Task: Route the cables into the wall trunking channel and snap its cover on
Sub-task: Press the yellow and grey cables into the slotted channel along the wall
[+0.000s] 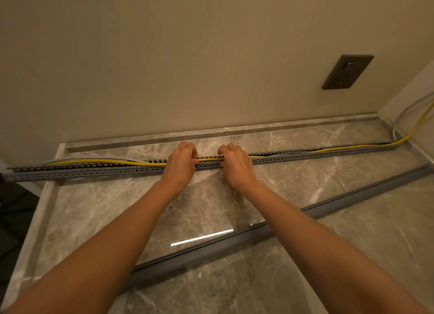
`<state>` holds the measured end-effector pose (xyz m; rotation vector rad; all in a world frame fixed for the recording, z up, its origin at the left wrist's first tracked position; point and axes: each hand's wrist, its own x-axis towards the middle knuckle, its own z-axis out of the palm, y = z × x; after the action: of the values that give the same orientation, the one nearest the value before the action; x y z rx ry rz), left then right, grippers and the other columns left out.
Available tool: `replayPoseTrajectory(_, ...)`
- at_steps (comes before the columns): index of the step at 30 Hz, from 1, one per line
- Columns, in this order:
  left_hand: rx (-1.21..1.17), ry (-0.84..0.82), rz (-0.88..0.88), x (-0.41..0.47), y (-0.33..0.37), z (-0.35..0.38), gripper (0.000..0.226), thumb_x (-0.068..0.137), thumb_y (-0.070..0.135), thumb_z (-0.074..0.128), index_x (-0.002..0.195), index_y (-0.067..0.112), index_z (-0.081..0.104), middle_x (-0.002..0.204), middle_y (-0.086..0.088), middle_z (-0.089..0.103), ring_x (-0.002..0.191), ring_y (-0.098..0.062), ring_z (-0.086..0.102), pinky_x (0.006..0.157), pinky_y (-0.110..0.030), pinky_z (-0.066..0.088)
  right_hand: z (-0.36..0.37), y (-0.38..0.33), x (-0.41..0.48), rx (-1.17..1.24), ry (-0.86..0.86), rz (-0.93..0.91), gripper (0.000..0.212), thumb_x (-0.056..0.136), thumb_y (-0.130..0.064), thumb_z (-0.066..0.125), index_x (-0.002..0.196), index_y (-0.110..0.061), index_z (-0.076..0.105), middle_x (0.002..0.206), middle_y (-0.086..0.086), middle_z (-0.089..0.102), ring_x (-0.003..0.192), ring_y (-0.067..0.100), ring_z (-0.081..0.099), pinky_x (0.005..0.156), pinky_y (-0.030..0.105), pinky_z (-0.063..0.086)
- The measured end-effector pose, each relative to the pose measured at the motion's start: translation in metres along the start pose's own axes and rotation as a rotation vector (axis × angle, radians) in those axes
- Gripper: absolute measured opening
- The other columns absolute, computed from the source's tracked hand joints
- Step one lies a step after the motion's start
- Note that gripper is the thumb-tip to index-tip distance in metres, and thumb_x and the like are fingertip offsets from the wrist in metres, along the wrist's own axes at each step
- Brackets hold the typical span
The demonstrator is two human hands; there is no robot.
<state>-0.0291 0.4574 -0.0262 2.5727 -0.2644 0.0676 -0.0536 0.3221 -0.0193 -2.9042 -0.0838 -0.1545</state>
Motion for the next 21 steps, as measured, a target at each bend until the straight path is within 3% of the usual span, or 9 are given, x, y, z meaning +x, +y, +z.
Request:
replayPoseTrajectory(2,0.087,0.025,0.016,0.002,0.002,-0.002,0.011,0.087,0.002,0.059,0.091,0.000,0.069,0.102,-0.015,0.065,0.097,-0.030,0.055,0.080,-0.038,0.044,0.003,0.000,-0.003,0.019,0.036,-0.066,0.022,0.082,0.009,0.053,0.101,0.004,0.065,0.101,0.021,0.062,0.094,0.038,0.059,0.074,0.041,0.046)
replayPoseTrajectory(4,0.249,0.002,0.089,0.005,0.002,-0.003,0.018,0.088,0.003,0.057,0.098,0.003,0.072,0.105,-0.014,0.066,0.104,-0.031,0.053,0.083,-0.039,0.042,0.005,0.001,-0.003,0.003,-0.047,-0.069,0.027,0.086,0.006,0.049,0.108,0.001,0.064,0.109,0.018,0.061,0.103,0.035,0.054,0.084,0.042,0.045)
replayPoseTrajectory(8,0.449,-0.132,0.119,0.005,0.010,-0.005,0.025,0.087,-0.004,0.051,0.103,0.002,0.069,0.106,-0.017,0.065,0.099,-0.033,0.058,0.078,-0.038,0.048,0.003,0.003,0.005,0.054,-0.136,0.021,0.025,0.090,-0.005,0.048,0.107,-0.004,0.066,0.111,0.016,0.064,0.104,0.032,0.056,0.086,0.041,0.048)
replayPoseTrajectory(12,0.542,-0.183,0.142,-0.001,0.013,-0.008,0.025,0.088,0.000,0.046,0.106,0.003,0.064,0.108,-0.017,0.065,0.098,-0.035,0.060,0.079,-0.041,0.048,-0.001,0.000,0.008,0.037,-0.139,0.004,0.026,0.088,-0.007,0.048,0.104,0.002,0.067,0.115,0.018,0.057,0.111,0.033,0.048,0.087,0.041,0.046)
replayPoseTrajectory(15,0.482,-0.183,0.158,-0.011,0.007,-0.006,0.029,0.091,0.003,0.043,0.116,0.005,0.058,0.113,-0.016,0.061,0.100,-0.036,0.060,0.080,-0.041,0.048,0.000,0.000,0.006,0.052,-0.138,-0.001,0.026,0.087,-0.007,0.047,0.102,0.003,0.066,0.113,0.019,0.058,0.109,0.034,0.049,0.088,0.042,0.045)
replayPoseTrajectory(17,0.293,-0.142,0.133,-0.014,0.001,-0.009,0.033,0.091,0.000,0.044,0.121,0.003,0.058,0.120,-0.017,0.058,0.105,-0.035,0.058,0.088,-0.041,0.046,0.003,0.000,0.003,0.083,-0.127,0.014,0.026,0.086,-0.005,0.047,0.106,0.001,0.064,0.112,0.019,0.060,0.106,0.034,0.052,0.089,0.043,0.045)
replayPoseTrajectory(19,0.098,-0.059,0.059,-0.013,-0.004,-0.017,0.031,0.091,-0.004,0.045,0.119,-0.003,0.059,0.123,-0.020,0.055,0.112,-0.035,0.054,0.097,-0.038,0.042,0.004,-0.004,-0.002,0.122,-0.092,0.020,0.028,0.087,-0.002,0.046,0.111,0.000,0.061,0.115,0.018,0.060,0.108,0.034,0.052,0.092,0.042,0.044)
replayPoseTrajectory(21,0.059,-0.011,-0.008,-0.012,-0.010,-0.027,0.030,0.090,-0.005,0.046,0.117,-0.004,0.060,0.124,-0.021,0.055,0.115,-0.034,0.053,0.100,-0.038,0.041,0.004,-0.011,-0.005,0.143,-0.070,-0.009,0.032,0.088,0.001,0.046,0.117,-0.001,0.058,0.120,0.017,0.057,0.111,0.033,0.050,0.095,0.040,0.041)
